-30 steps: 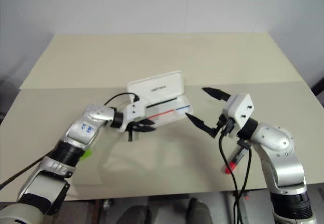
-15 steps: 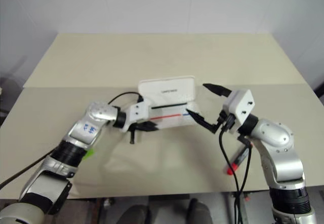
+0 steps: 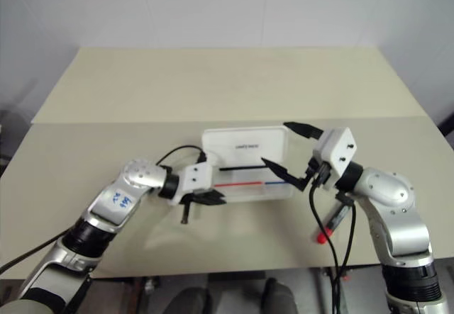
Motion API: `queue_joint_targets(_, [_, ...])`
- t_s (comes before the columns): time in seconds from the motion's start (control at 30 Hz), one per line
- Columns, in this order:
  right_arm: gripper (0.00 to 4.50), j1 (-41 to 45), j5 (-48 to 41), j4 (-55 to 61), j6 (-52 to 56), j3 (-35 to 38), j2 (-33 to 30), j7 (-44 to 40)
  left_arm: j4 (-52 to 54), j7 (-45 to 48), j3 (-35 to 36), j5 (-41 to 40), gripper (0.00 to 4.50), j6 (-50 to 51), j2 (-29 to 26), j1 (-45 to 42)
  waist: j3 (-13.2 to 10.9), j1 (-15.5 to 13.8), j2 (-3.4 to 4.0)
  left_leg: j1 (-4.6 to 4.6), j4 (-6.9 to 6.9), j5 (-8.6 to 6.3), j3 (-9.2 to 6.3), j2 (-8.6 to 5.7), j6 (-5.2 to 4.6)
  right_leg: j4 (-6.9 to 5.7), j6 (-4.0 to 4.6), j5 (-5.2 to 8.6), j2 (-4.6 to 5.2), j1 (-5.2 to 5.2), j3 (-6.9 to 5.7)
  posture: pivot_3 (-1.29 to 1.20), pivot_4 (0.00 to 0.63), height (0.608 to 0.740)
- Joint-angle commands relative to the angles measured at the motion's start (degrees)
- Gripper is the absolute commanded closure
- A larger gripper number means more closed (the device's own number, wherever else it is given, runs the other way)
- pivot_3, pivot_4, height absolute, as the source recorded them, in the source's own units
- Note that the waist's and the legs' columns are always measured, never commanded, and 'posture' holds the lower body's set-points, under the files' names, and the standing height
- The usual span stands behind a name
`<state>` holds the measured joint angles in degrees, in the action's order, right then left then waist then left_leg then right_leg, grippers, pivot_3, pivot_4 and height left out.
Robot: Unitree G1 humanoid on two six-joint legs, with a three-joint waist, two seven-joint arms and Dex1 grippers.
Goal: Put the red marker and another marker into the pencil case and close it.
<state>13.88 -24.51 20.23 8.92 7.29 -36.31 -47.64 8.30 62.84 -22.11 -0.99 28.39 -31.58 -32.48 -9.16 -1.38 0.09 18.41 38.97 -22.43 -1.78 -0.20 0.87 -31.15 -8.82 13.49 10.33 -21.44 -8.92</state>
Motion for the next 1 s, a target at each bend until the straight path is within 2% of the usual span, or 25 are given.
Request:
queue_joint_targets(0.03, [0.00,0.01,-1.24,2.48,-0.09,1.76,-0.74,0.06,1.15,-1.20,-0.75,1.03,4.47,0.05,-0.61,0.57,0.00,-0.02,0.00,0.00,0.00,0.00,0.00,0.00,0.00,0.00,0.00,0.00,0.00,0.00,0.00,0.00,0.150,0.740])
queue_joint_targets(0.1, [0.00,0.00,-1.28,2.58,-0.03,1.77,-0.75,0.11,0.65,-1.46,-1.07,1.23,4.47,-0.60,-0.72,0.62,0.00,-0.07,0.00,0.01,0.00,0.00,0.00,0.00,0.00,0.01,0.00,0.00,0.00,0.00,-0.01,0.00,0.150,0.740])
queue_joint_targets(0.2, [0.00,-0.52,-1.55,2.71,-0.07,2.25,-1.07,-0.20,-0.41,-1.89,-2.11,2.16,3.67,-1.60,-0.85,0.73,0.00,-0.10,0.00,0.01,0.00,0.00,0.00,-0.01,0.00,0.01,0.00,0.00,0.00,0.00,-0.01,0.00,0.150,0.740])
queue_joint_targets(0.4, [0.00,-1.58,-2.46,2.30,-0.13,3.06,-2.28,-1.37,-0.49,-3.05,-2.26,1.81,1.64,-1.86,0.50,1.31,0.00,-0.13,0.00,0.01,0.00,0.00,0.01,0.00,0.00,0.01,0.00,0.00,0.00,0.00,-0.01,0.00,0.150,0.740])
queue_joint_targets(0.57, [0.00,-3.63,-4.61,1.70,0.59,3.59,-4.73,-5.86,1.28,-3.27,-1.88,0.34,0.01,-0.53,1.87,1.79,0.00,-0.31,-0.01,0.02,0.05,0.00,0.00,-0.01,0.00,0.00,0.01,-0.02,0.01,0.02,-0.01,0.00,0.150,0.740])
queue_joint_targets(0.77, [0.00,-5.09,-9.72,0.44,3.51,5.62,-10.32,-14.14,6.15,-4.02,-1.16,-1.85,0.01,2.76,2.05,4.03,0.00,-0.13,-0.01,0.01,0.04,-0.01,0.02,0.00,-0.01,0.02,0.02,-0.04,0.00,0.03,0.00,0.00,0.150,0.740])
queue_joint_targets(1.0, [0.00,-11.52,-12.83,-0.31,3.15,6.68,-16.98,-28.21,11.62,-5.70,0.58,-4.38,0.01,5.40,1.13,8.72,-0.02,-0.26,-0.05,0.07,0.04,-0.04,0.00,0.00,-0.07,0.10,0.02,-0.04,0.02,0.04,-0.02,0.00,0.150,0.740])
